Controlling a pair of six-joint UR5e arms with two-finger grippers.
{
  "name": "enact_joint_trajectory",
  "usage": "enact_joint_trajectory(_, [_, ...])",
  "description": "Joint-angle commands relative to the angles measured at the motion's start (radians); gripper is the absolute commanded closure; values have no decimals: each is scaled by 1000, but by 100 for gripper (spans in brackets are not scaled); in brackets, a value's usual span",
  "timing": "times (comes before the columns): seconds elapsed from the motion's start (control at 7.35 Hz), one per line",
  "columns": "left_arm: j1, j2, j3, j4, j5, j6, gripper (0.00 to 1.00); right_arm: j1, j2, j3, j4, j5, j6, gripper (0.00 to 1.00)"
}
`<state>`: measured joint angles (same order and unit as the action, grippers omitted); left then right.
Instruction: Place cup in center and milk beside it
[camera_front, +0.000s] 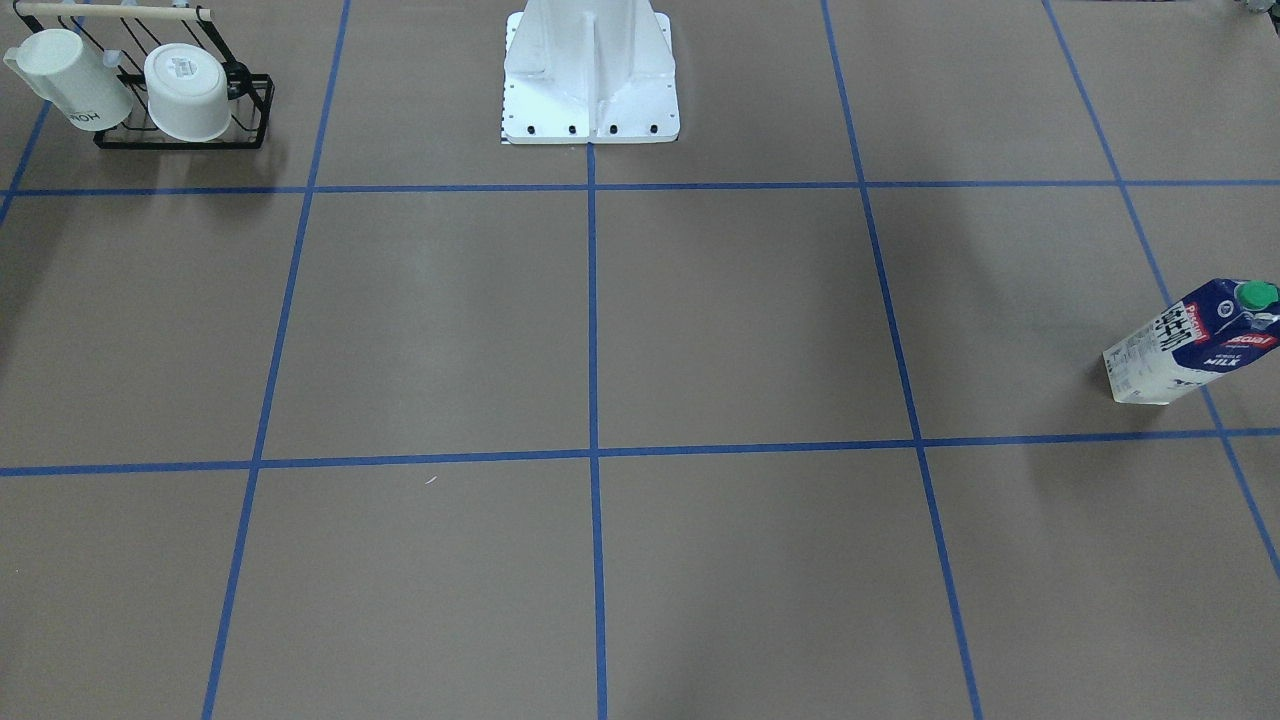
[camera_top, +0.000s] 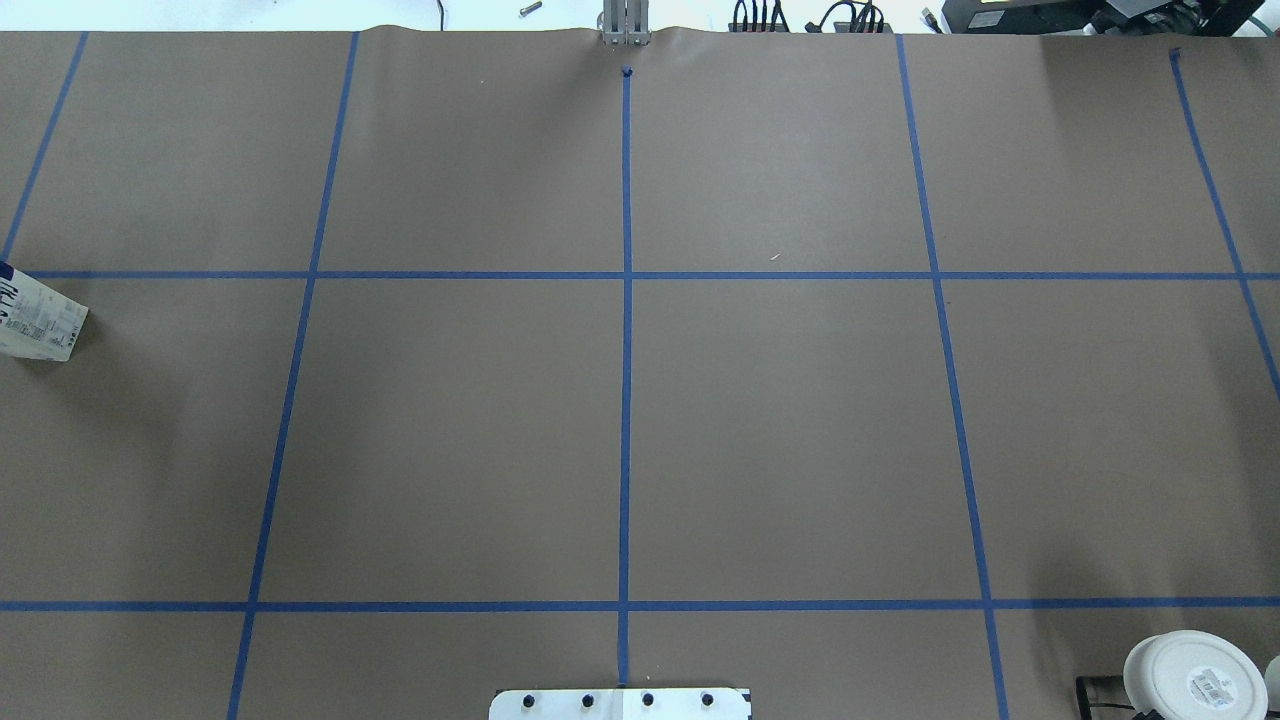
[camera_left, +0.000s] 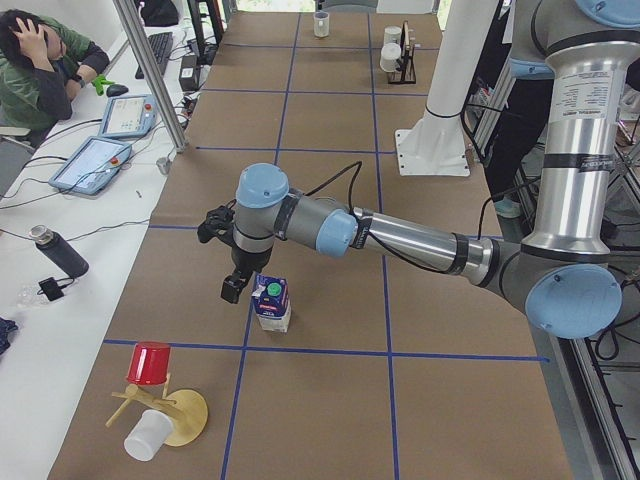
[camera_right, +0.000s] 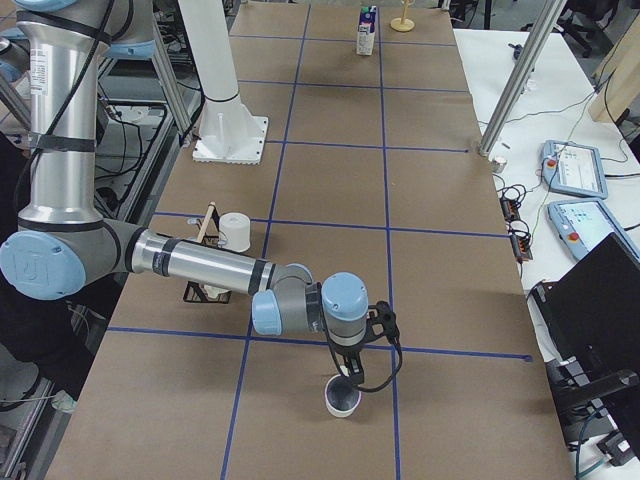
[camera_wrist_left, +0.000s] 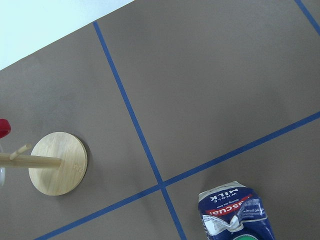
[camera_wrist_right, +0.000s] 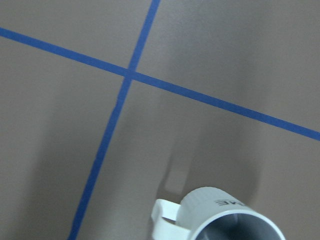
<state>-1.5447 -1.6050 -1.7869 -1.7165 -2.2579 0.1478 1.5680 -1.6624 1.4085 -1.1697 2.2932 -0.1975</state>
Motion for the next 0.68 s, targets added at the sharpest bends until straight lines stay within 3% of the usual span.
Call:
enact_joint_trajectory(0.0, [0, 0, 0, -2, 0, -1, 2, 65, 65, -166, 93, 2, -52, 0])
enact_joint_trajectory(0.54, [0, 2, -2, -2, 0, -1, 2, 99, 93, -272, 100, 5, -89, 3])
